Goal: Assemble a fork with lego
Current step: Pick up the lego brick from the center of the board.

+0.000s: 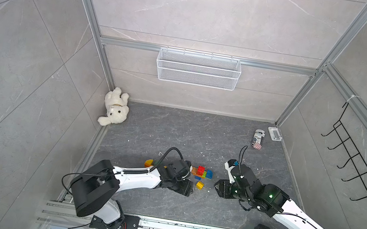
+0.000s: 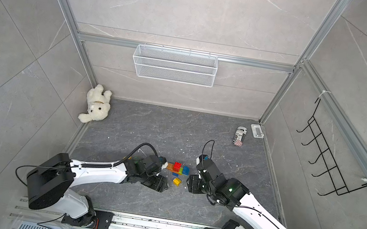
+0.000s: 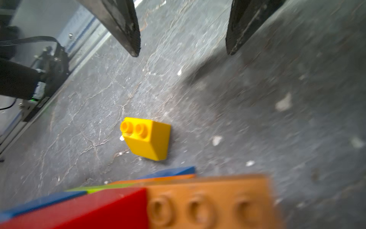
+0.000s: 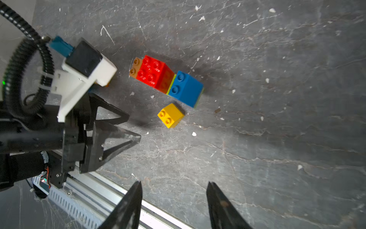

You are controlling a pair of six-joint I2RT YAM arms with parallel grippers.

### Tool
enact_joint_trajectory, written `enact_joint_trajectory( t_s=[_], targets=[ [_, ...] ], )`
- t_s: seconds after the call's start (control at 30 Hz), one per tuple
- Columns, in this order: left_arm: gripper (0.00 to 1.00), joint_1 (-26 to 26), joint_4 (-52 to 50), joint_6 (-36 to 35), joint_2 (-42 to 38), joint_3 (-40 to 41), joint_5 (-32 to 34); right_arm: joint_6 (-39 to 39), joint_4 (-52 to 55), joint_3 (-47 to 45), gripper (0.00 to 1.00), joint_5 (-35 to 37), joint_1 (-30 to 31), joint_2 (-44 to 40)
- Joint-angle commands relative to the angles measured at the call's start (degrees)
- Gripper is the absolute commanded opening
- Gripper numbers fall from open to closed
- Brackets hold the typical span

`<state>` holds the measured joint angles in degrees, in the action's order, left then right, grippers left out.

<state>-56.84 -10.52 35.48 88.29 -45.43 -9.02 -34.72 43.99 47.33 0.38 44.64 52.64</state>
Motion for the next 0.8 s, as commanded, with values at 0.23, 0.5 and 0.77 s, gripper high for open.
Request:
enact_joint_trajectory(
  t_s=[0.23, 0.5, 0.77],
  targets=[
    [0.78, -5.98, -3.26, -1.45, 10.57, -12.91, 12.23, 7.45, -2.08, -5.91, 0.55, -10.64, -11.07, -4.74],
    [0.75, -7.84, -9.17, 3.00, 14.55, -17.59, 19.24, 9.85, -5.78, -8.45, 0.53, -16.75, -14.05, -3.96],
    [0.66, -9.51, -10.87, 6.10, 15.10, -18.10, 24.92, 11.05, -7.16, -9.12, 0.51, -18.64, -14.47, -2.90]
  ],
)
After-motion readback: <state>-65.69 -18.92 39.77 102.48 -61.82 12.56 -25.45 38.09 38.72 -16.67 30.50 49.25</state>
